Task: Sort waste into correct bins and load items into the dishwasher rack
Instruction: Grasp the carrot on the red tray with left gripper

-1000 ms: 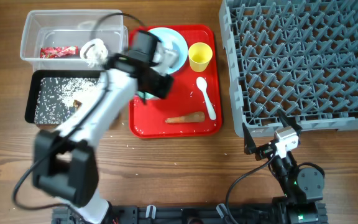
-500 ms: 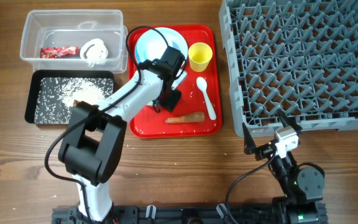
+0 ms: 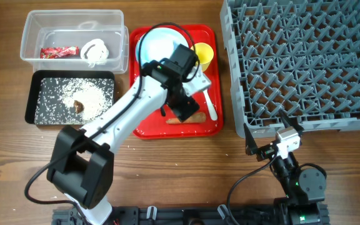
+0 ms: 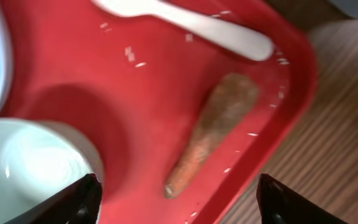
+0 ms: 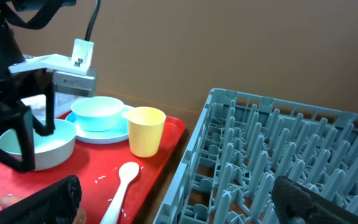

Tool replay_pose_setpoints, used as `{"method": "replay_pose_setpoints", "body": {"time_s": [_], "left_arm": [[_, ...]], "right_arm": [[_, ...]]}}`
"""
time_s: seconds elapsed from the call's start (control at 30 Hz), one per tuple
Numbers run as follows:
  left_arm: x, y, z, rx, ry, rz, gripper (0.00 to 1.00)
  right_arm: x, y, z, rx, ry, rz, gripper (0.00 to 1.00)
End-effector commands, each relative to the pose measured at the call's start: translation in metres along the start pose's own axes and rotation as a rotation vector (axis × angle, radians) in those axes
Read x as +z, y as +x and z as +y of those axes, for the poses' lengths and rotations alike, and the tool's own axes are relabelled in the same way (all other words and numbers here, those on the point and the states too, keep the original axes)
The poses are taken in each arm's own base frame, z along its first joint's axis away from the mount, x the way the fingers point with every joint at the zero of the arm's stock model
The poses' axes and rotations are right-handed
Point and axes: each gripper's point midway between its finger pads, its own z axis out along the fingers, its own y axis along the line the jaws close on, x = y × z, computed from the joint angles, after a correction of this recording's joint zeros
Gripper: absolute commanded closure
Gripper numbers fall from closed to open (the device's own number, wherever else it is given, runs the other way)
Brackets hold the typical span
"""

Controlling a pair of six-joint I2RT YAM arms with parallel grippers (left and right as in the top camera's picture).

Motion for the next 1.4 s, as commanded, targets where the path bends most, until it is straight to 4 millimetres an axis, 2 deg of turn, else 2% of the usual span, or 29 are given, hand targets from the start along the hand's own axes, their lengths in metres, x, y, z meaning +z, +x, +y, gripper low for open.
{"method": "replay_pose_setpoints", "body": {"time_s": [0.0,0.17,0.37,0.73,0.93,1.0,1.07,1.2,1.37], "left_arm": [[0.021,0.007,-0.017,0.101,0.067,0.049,0.20],[0.044,0.015,-0.020,0.104,0.094,0.109,0.27],[0.068,0.028,-0.022,0.095,0.123,0.175,0.29],[0.081,0.034,-0.029,0.111,0.169,0.194,0.42],[0.091,0.035,-0.028,0.109,0.171,0.199,0.44],[0.096,0.034,-0.027,0.110,0.169,0.195,0.48],[0.099,0.032,-0.026,0.111,0.166,0.188,0.59],[0.100,0.028,-0.024,0.113,0.159,0.173,0.94],[0.093,0.023,-0.024,0.105,0.150,0.153,0.96]], "right_arm": [[-0.001,-0.003,0.001,0.001,-0.007,-0.013,0.00],[-0.001,-0.003,0.001,0.001,-0.007,-0.013,0.00],[-0.001,-0.003,0.001,0.001,-0.007,-0.013,0.00],[-0.001,-0.003,0.001,0.001,-0.007,-0.013,0.00],[-0.001,-0.003,0.001,0.001,-0.007,-0.013,0.00],[-0.001,-0.003,0.001,0.001,-0.007,-0.013,0.00],[-0.001,-0.003,0.001,0.001,-0.007,-0.013,0.00],[-0.001,-0.003,0.001,0.001,-0.007,-0.013,0.00],[-0.001,-0.003,0.001,0.001,-0.007,-0.013,0.00]]}}
